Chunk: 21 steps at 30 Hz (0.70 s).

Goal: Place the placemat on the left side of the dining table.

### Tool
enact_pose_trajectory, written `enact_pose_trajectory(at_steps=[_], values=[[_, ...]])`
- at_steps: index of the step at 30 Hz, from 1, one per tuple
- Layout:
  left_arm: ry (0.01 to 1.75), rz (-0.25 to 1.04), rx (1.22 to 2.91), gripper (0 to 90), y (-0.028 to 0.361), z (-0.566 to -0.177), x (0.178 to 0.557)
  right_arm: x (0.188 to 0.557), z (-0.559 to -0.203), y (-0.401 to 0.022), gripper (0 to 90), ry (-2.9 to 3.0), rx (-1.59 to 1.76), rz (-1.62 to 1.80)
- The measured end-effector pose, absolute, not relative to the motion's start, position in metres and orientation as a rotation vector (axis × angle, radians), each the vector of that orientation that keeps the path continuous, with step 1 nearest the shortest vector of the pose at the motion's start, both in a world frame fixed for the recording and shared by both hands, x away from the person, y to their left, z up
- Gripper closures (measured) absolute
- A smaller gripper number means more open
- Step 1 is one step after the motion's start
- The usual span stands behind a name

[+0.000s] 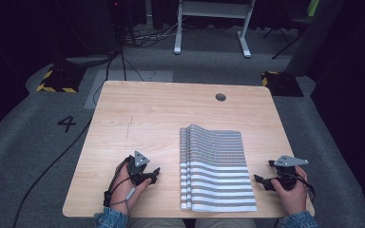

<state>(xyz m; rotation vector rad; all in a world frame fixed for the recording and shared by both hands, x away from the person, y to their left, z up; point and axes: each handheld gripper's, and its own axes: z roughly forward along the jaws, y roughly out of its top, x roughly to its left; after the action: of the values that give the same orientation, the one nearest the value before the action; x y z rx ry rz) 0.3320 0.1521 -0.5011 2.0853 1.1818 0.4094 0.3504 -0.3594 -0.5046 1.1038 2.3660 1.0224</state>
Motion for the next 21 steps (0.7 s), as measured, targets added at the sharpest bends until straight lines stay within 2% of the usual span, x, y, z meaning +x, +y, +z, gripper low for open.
enact_pose_trajectory(at_steps=[3, 9, 21], values=[[1.208, 0.361, 2.096, 33.5, 0.153, -0.495, 0.330, 0.350, -0.505, -0.359, 6.4, 2.365, 1.103, 1.026], [1.107, 0.299, 2.123, 34.1, 0.147, -0.474, 0.326, 0.351, -0.505, -0.360, 6.4, 2.368, 1.097, 1.017], [0.970, 0.274, 2.066, 31.8, 0.118, -0.450, 0.315, 0.350, -0.505, -0.359, 6.3, 2.360, 1.105, 1.020]])
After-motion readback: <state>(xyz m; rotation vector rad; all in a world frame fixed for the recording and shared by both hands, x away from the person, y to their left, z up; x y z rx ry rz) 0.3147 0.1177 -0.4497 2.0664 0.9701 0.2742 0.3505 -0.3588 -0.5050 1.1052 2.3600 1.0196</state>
